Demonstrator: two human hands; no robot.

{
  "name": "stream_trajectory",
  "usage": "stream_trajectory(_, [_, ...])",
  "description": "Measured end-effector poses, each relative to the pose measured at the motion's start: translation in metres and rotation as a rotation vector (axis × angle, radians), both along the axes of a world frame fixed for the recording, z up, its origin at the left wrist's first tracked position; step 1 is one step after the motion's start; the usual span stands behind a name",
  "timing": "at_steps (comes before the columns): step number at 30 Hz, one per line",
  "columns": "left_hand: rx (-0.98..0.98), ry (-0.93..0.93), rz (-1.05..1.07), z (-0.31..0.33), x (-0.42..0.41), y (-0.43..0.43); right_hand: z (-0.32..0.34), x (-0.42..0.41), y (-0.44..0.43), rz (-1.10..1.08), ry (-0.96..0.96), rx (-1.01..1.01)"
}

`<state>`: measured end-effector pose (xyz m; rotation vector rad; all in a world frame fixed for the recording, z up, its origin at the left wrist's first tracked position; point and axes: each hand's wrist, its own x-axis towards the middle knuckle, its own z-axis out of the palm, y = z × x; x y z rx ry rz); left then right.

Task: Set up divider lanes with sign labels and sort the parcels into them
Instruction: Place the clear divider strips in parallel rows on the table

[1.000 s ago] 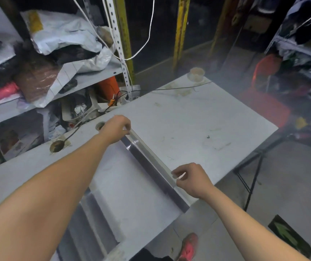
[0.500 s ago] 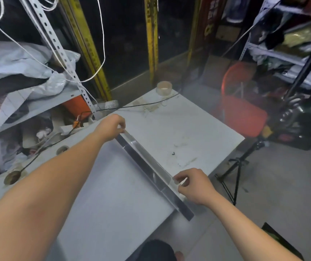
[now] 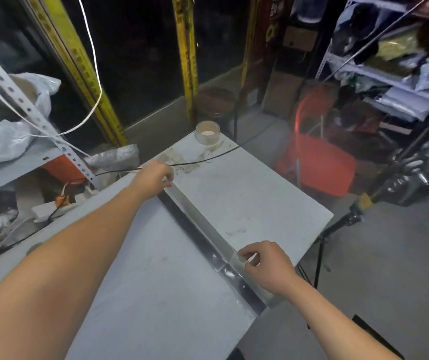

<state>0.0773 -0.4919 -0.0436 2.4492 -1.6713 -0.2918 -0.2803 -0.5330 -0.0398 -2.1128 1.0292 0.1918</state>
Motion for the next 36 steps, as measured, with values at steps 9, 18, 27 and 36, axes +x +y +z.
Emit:
stream_trajectory(9, [-0.019, 0.043, 0.005, -0.013, 0.021, -0.060, -0.005, 0.019, -0.051, -0.096, -0.036, 0.015])
stream_trajectory(18, [-0.021, 0.016, 0.047, -0.007, 0.024, -0.097, -0.017, 0.027, -0.081, -0.084, -0.015, -0.013])
stream_trajectory(27, [0.032, 0.006, 0.047, -0.017, 0.032, -0.109, -0.023, 0.030, -0.088, -0.125, -0.024, -0.024])
stream_trajectory(36, [0.059, -0.129, -0.029, -0.013, 0.026, -0.107, -0.023, 0.027, -0.086, -0.201, -0.086, 0.016])
